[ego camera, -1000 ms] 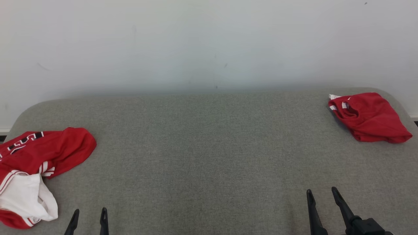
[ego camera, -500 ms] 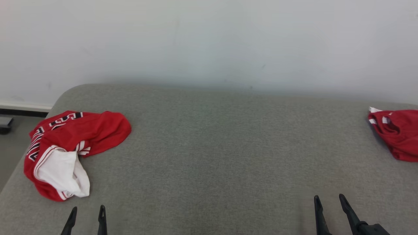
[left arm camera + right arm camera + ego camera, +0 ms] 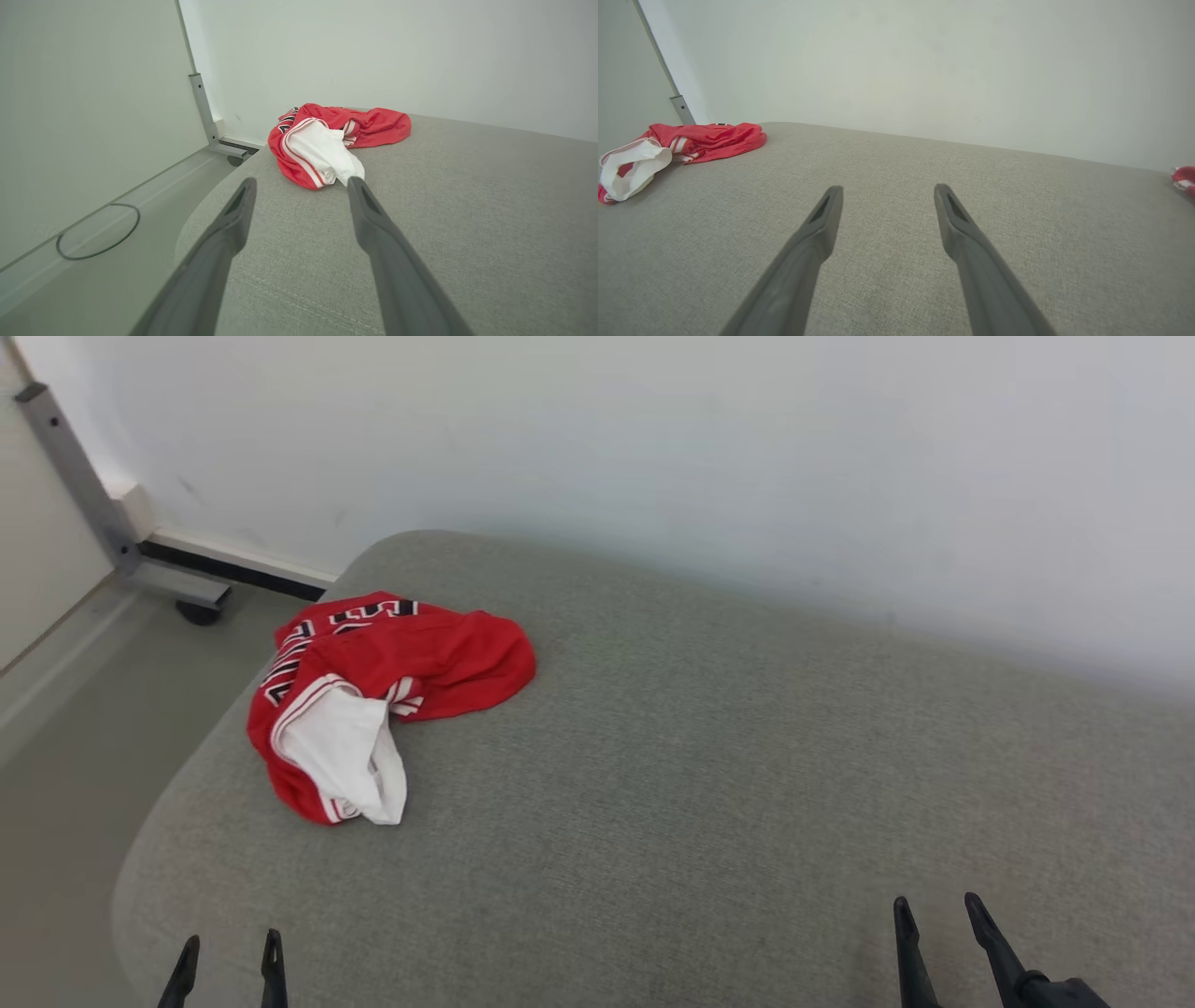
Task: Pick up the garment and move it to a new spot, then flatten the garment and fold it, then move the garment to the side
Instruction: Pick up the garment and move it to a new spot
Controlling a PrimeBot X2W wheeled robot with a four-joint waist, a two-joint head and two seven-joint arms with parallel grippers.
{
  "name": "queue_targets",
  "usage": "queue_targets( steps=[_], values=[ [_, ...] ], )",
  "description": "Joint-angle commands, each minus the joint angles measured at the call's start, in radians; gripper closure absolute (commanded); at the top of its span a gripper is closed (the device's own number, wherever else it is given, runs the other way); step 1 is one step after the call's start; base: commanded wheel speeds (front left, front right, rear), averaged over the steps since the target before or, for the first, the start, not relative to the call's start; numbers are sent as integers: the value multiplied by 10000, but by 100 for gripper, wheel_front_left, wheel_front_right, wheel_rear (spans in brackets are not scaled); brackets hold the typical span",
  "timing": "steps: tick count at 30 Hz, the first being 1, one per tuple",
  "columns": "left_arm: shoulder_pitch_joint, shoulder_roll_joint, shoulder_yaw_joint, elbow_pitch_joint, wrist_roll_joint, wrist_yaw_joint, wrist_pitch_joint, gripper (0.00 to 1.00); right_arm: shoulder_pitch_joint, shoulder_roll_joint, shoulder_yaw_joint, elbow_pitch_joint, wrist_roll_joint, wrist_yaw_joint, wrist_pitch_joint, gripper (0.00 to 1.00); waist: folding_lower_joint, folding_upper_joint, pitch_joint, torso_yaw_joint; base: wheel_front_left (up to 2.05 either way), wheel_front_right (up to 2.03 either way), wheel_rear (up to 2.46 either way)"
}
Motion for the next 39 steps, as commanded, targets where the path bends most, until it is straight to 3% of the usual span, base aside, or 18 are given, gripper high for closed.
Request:
queue_targets(
  steps=[1,17,27,39],
  values=[
    [70,48,23,-21,-33,48,10,0,66,35,25,5,37,-29,-1,0,0,0,-40,692,0,0,0],
    [403,28,281,-304,-332,381,-212,0,-370,30,393,209,-102,-29,-1,0,0,0,194,997,0,0,0],
    [-55,103,272,-190,-466,311,-271,0,-175,31,263,125,-4,-29,-3,0,0,0,139,891,0,0,0],
    [-2300,588,800,255,-1161,89,-305,0,-828,-139,302,-135,-423,-29,-1,0,0,0,1117,-895,0,0,0]
  ],
)
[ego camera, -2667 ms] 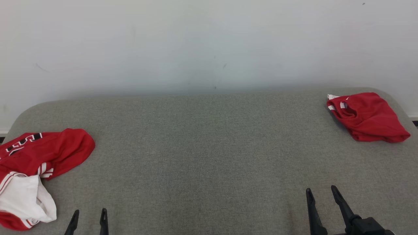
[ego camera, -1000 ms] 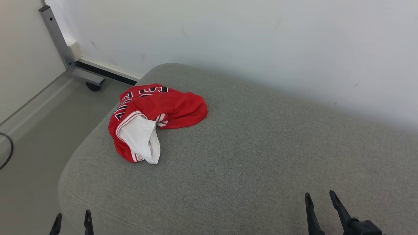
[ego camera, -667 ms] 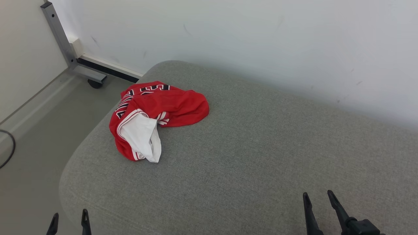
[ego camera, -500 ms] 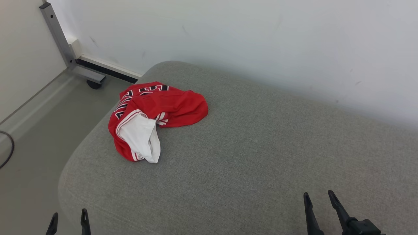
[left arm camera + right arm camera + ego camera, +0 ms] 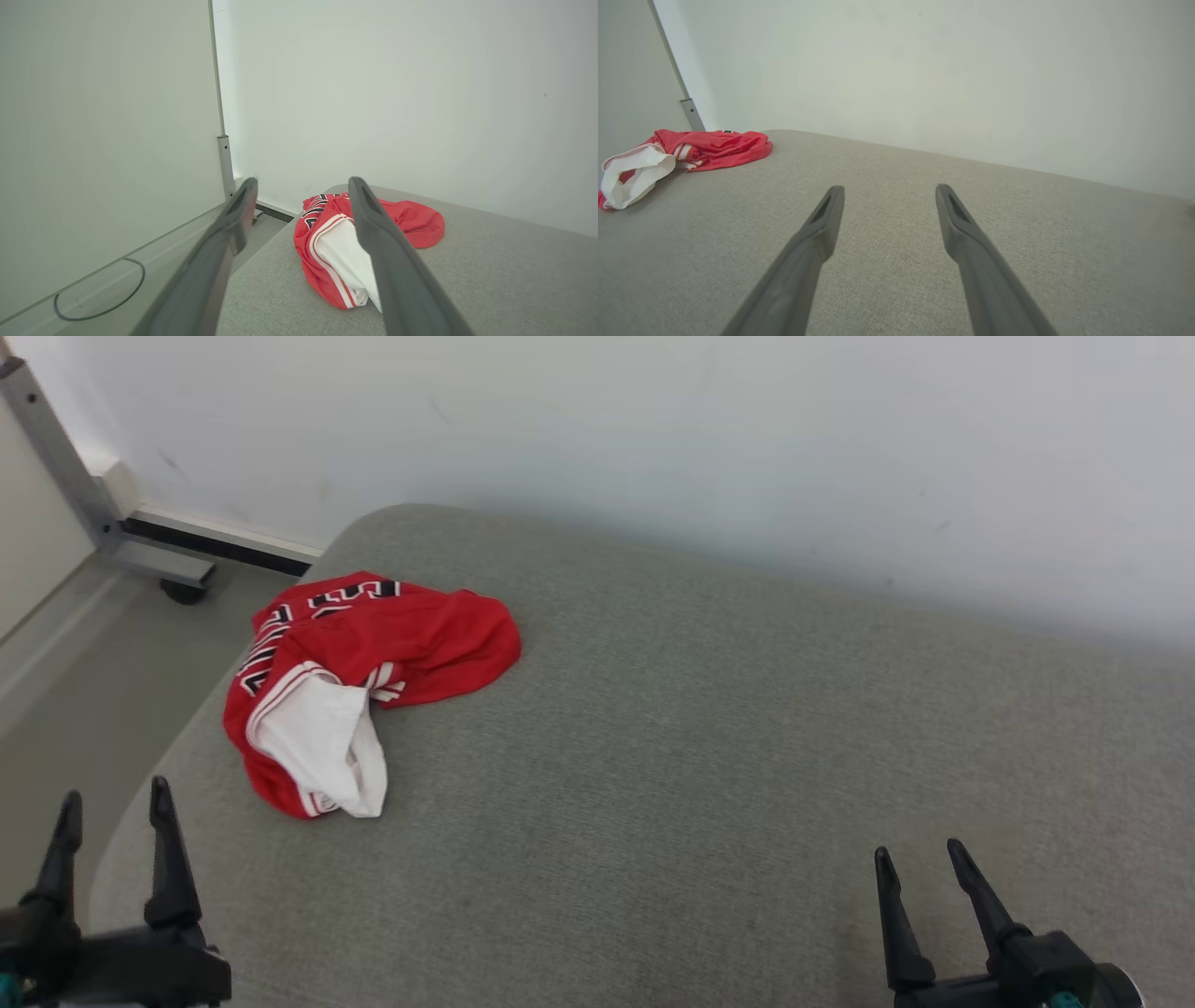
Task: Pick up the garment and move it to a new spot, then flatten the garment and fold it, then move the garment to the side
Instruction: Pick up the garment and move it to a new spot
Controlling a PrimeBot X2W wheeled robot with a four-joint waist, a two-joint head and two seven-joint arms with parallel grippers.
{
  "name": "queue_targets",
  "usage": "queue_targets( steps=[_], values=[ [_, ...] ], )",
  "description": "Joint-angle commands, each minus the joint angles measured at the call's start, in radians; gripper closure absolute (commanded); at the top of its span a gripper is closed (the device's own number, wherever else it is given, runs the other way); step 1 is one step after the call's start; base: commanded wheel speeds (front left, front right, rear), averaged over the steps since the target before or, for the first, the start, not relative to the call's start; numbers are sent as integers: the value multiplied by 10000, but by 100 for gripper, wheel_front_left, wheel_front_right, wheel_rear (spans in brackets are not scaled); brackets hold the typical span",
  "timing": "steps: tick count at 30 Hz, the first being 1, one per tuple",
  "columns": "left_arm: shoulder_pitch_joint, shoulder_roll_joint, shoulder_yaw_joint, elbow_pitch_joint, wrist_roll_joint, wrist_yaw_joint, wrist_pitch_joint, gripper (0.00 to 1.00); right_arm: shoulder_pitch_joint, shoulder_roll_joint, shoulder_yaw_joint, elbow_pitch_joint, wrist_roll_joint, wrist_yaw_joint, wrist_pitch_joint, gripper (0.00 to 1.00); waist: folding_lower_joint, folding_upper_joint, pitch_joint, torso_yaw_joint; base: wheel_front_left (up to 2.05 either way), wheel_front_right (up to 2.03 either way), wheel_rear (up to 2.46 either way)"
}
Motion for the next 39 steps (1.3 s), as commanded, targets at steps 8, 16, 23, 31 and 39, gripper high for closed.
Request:
queue_targets(
  steps=[8,16,23,31,39],
  values=[
    [-2289,740,457,627,-593,-204,390,0,-692,-181,-153,-456,-116,-29,-1,0,0,-2,1754,-2169,0,0,0],
    [-4128,1522,797,1978,-1062,-440,789,0,-1212,-206,-262,-975,-161,-29,-1,0,0,-2,3015,-3294,0,0,0],
    [-5313,2199,769,3785,-1244,-702,1137,0,-1484,-211,-357,-1338,-195,-29,-1,0,0,-2,3800,-3867,0,0,0],
    [-6089,2644,416,5809,-1481,-945,1932,0,-1624,-227,-417,-1557,-222,-29,-1,0,0,-2,4276,-4045,0,0,0],
    [-7002,3014,-69,8151,-2136,-1110,4340,0,-1783,-275,-435,-1582,-249,-29,-1,0,0,-2,4564,-4022,0,0,0]
  ],
)
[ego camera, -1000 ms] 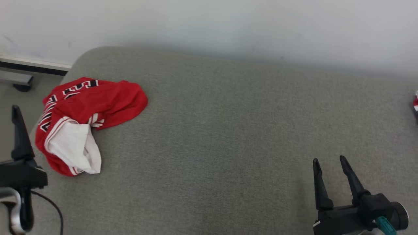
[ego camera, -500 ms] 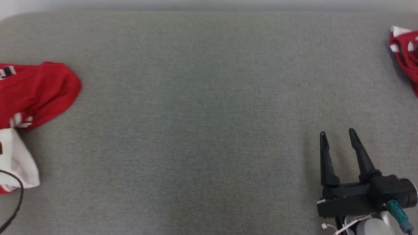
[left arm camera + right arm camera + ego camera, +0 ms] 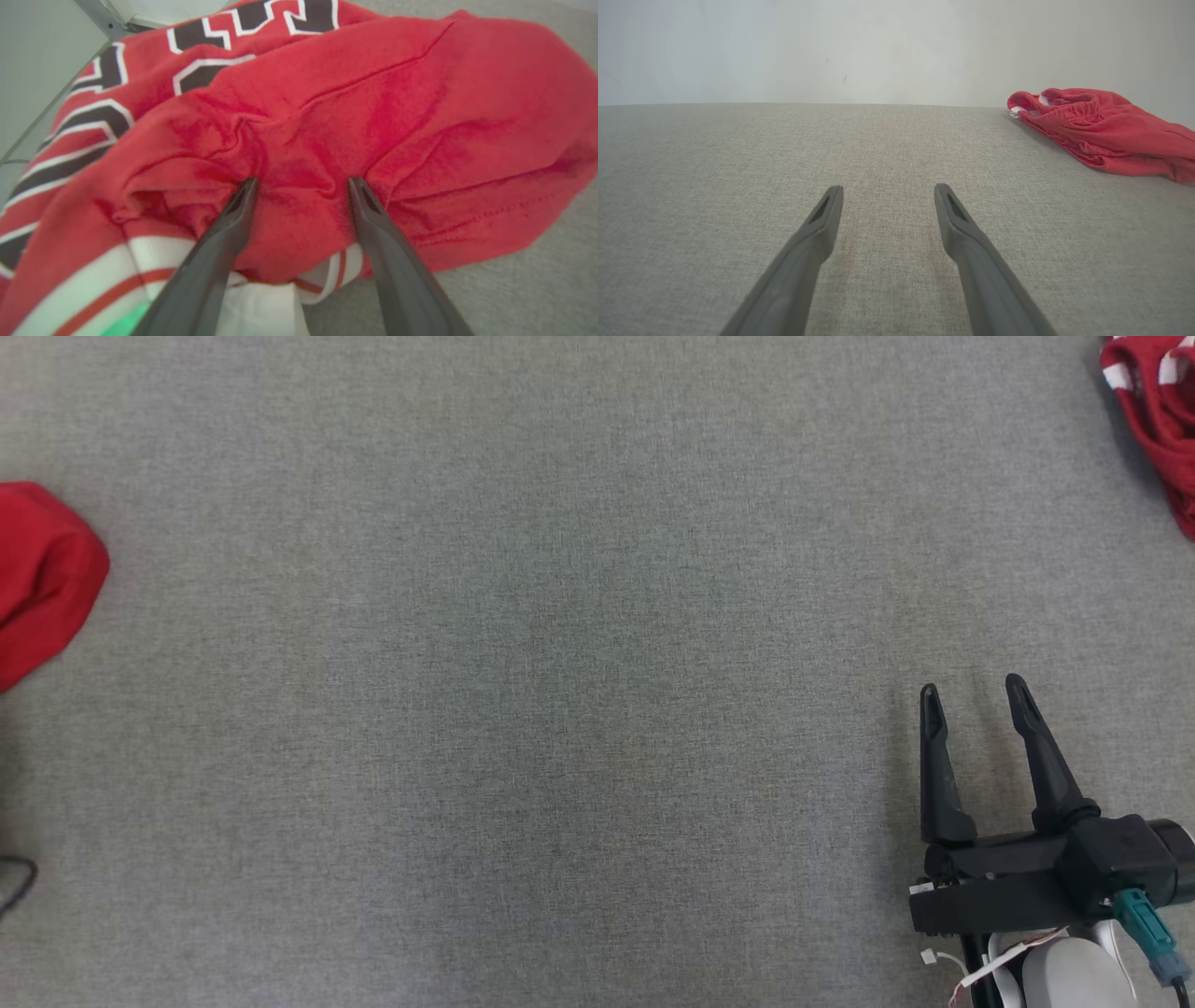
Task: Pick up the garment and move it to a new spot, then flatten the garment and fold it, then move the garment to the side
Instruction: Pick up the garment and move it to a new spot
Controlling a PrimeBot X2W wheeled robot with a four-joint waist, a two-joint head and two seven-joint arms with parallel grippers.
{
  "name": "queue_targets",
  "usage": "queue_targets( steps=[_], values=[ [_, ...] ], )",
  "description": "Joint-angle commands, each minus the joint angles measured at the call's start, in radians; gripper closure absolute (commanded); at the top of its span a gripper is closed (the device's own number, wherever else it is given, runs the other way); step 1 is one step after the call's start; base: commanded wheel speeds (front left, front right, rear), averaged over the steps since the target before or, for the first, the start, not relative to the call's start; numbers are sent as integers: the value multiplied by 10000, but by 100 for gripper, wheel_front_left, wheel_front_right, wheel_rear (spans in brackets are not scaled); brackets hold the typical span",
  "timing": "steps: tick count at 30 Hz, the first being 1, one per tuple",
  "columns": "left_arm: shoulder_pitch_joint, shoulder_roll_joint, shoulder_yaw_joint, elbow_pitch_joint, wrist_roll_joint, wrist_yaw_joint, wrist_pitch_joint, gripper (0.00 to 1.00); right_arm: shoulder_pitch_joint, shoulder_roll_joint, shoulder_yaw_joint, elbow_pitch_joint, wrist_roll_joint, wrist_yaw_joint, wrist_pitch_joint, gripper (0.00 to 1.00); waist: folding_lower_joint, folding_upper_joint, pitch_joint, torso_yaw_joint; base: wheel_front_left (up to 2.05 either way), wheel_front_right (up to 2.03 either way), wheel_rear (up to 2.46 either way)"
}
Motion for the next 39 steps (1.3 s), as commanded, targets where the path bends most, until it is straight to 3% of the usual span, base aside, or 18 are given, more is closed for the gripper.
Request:
queue_targets(
  steps=[1,8,9,10,11,20,27,39],
  values=[
    [-44,-33,-125,447,-116,-54,619,0,-25,-34,-9,-12,-31,-29,-1,0,-1,-2,35,-7,0,0,0],
    [-334,32,-326,1025,-355,-31,1258,0,-24,-107,6,54,-54,-29,-1,0,-1,-2,-61,24,0,0,0],
    [-333,60,-355,1071,-373,-34,1209,71,-21,-116,10,61,-59,-29,-1,0,-1,-2,-77,28,0,0,0],
    [-324,86,-363,1093,-394,-35,1075,71,-24,-127,11,71,-62,-29,-1,0,-1,-2,-96,36,0,0,0],
    [-343,91,-377,1107,-414,-37,959,100,-27,-140,16,79,-67,-29,-1,0,-1,-2,-116,43,0,0,0],
    [-1098,4,-196,682,-389,-23,-1716,100,136,-205,-10,171,-82,-30,-3,0,-1,-2,-662,264,0,0,0],
    [-1978,-196,-633,98,-204,-43,-2921,100,63,-77,198,475,-69,-30,-1,0,-1,-2,-1318,253,0,0,0],
    [-2218,-484,-2901,-3055,-237,-52,-2863,100,390,220,298,755,194,-30,-1,0,-1,-2,-2410,-820,0,0,0]
  ],
)
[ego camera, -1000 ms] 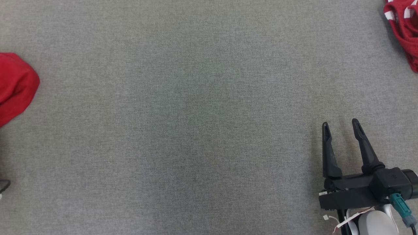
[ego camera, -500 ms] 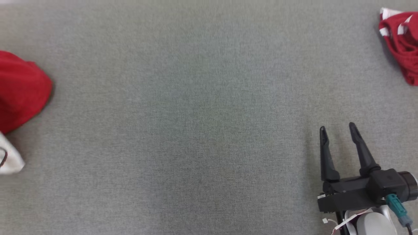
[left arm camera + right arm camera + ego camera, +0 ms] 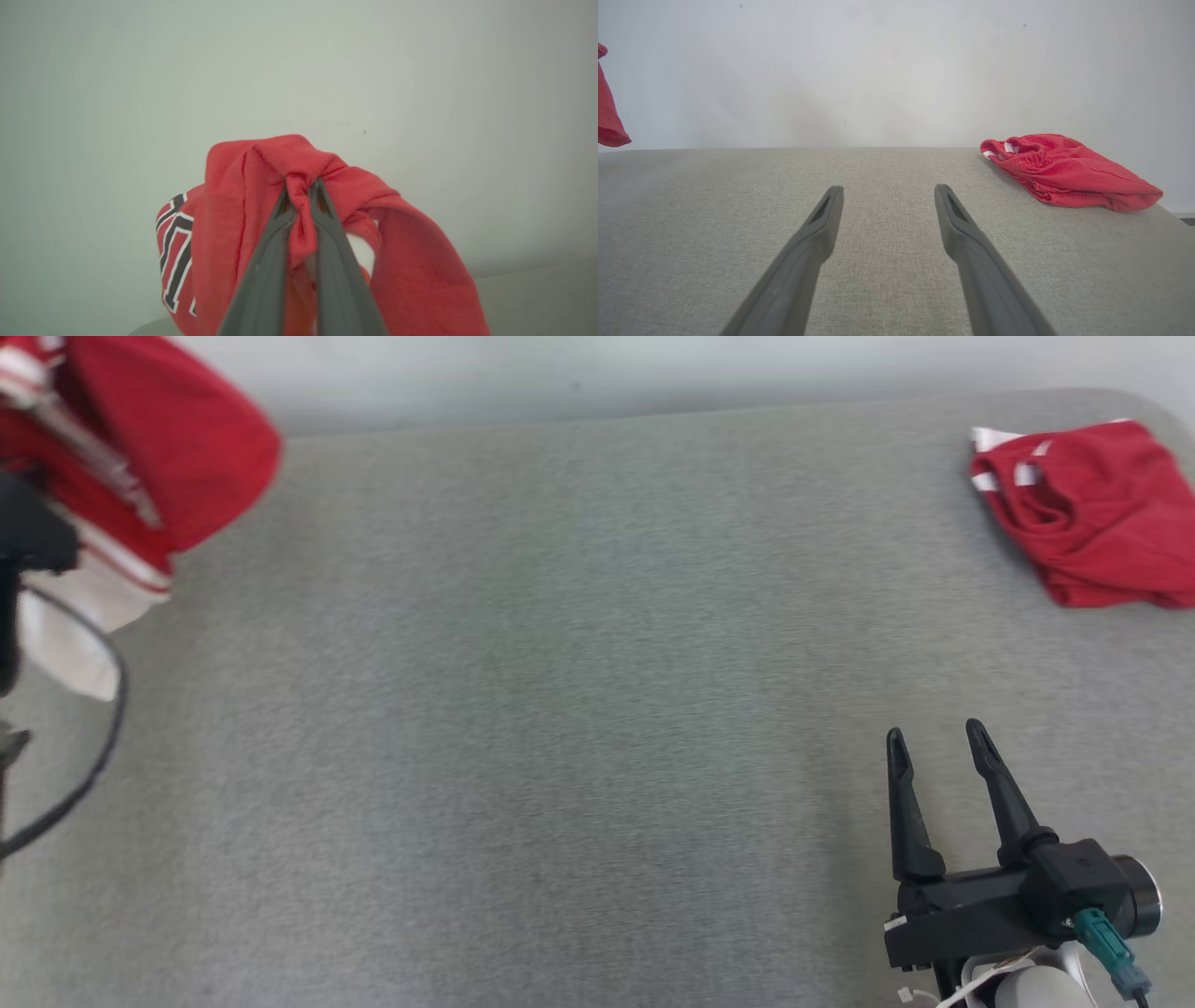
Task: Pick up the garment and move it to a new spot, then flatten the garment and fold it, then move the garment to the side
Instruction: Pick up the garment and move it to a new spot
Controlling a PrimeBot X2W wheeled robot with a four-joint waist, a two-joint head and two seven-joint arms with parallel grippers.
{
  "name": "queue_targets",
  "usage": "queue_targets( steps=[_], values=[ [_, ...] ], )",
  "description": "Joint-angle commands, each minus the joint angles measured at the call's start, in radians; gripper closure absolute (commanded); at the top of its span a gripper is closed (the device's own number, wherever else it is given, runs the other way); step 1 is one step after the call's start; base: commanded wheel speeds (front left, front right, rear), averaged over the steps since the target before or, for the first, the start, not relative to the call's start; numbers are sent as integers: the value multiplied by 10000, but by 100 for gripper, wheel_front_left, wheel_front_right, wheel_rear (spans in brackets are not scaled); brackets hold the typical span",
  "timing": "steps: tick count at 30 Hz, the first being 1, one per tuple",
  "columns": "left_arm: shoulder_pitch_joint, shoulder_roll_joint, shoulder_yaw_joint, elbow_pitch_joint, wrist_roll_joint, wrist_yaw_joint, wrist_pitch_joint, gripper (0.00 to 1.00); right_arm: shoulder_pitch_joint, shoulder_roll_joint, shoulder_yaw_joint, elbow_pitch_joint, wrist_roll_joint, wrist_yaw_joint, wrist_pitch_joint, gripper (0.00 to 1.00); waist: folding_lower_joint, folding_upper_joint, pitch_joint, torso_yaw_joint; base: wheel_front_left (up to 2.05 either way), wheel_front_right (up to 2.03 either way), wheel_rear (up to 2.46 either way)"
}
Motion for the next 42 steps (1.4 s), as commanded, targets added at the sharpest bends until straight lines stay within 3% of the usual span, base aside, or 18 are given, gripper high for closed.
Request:
queue_targets(
  steps=[1,10,17,25,33,34,35,42],
  values=[
    [116,-142,-273,-654,-29,15,187,100,165,80,-20,44,120,-30,-1,0,1,1,-443,-624,0,0,0],
    [868,-988,-1141,-3355,-183,196,1068,100,273,175,11,219,341,-30,-1,0,1,1,-637,-1572,0,0,0],
    [1637,-1788,-1937,-4238,-195,360,1418,100,256,189,76,322,547,-30,-2,0,1,1,-622,-2007,0,0,0],
    [3448,-2430,-2578,-3869,-267,684,986,100,215,188,169,473,741,-30,-1,0,1,1,-547,-2463,0,0,0],
    [4633,-2904,-3320,-2021,-54,660,433,100,168,189,244,572,752,-28,-1,0,1,1,-575,-2540,0,0,0],
    [4663,-2949,-3388,-1778,4,655,333,58,142,190,271,579,749,-28,-1,0,1,1,-611,-2530,0,0,0],
    [4667,-2996,-3444,-1594,80,640,152,0,122,188,290,587,741,-30,-1,0,1,1,-667,-2517,0,0,0],
    [4549,-3298,-3292,-1639,123,664,-1109,0,444,187,157,546,593,-30,-1,0,1,1,-1317,-2091,0,0,0]
  ],
)
